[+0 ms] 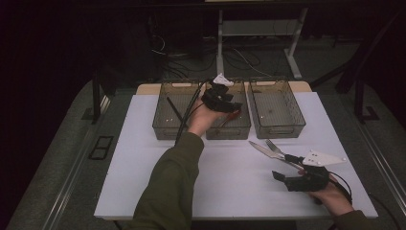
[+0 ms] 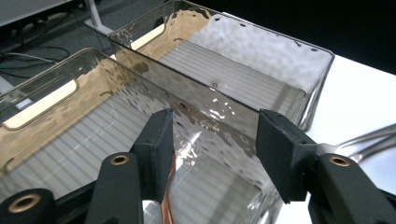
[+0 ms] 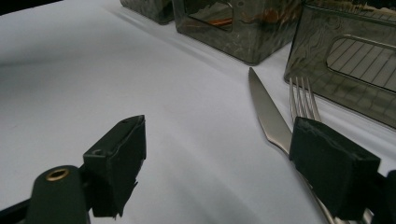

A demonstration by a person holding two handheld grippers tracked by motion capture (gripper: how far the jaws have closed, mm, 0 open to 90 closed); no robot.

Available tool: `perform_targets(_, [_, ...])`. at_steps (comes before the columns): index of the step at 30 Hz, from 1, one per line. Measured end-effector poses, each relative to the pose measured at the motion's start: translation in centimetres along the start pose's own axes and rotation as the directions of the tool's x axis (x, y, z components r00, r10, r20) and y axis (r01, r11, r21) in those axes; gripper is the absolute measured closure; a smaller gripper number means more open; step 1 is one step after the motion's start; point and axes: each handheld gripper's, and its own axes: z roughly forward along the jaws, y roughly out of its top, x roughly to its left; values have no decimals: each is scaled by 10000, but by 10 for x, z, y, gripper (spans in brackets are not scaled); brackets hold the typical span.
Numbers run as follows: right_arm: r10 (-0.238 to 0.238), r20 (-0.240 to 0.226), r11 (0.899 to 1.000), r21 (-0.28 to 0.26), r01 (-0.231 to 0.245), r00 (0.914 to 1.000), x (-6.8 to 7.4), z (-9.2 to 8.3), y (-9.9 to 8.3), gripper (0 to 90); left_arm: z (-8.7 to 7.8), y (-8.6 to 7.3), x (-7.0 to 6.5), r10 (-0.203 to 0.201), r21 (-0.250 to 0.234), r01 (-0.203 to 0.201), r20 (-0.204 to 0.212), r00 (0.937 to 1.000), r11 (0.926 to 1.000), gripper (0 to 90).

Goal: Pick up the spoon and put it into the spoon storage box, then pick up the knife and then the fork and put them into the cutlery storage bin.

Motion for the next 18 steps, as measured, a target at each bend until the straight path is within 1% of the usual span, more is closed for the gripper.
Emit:
perform_targets(1, [-1, -6, 10000, -12, 1, 10000, 0, 0, 0, 181, -3, -1, 0, -6, 4, 6, 22, 10000, 10000, 436])
perform_targets(2, [-33, 17, 10000, -33, 33, 10000, -1, 0, 0, 180, -6, -3, -1, -103, -77, 104, 76, 9999, 9999, 424])
perform_targets(3, [-9, 2, 10000, -30, 9, 10000, 0, -1, 0, 181, -9, -4, -2, -44, -70, 45, 106, 9999, 10000, 415])
perform_targets(4, [-9, 6, 10000, -36, 9, 10000, 0, -1, 0, 181, -11, -6, -4, -113, -178, 114, 92, 9999, 9998, 403])
perform_targets(7, [12, 21, 10000, -17, -12, 10000, 0, -1, 0, 181, -18, -9, -8, -38, -186, 42, 188, 9998, 9998, 370])
perform_targets(9, [-33, 25, 10000, -3, 33, 10000, -1, 0, 0, 180, -23, -13, -12, -34, -230, 42, 336, 9994, 9997, 356])
perform_targets(14, [-21, 52, 10000, 24, 20, 10000, 0, 0, 0, 181, -36, -23, -22, 111, -261, -102, 332, 9994, 9996, 325])
perform_targets(17, [-86, 59, 10000, 14, 86, 9999, 0, 0, -1, 181, -43, -31, -26, 24, -335, -9, 428, 9991, 9994, 301])
perform_targets(18, [-109, 68, 9999, 10, 108, 9999, 0, -1, -1, 180, -45, -34, -27, 52, -332, -38, 429, 9991, 9994, 295])
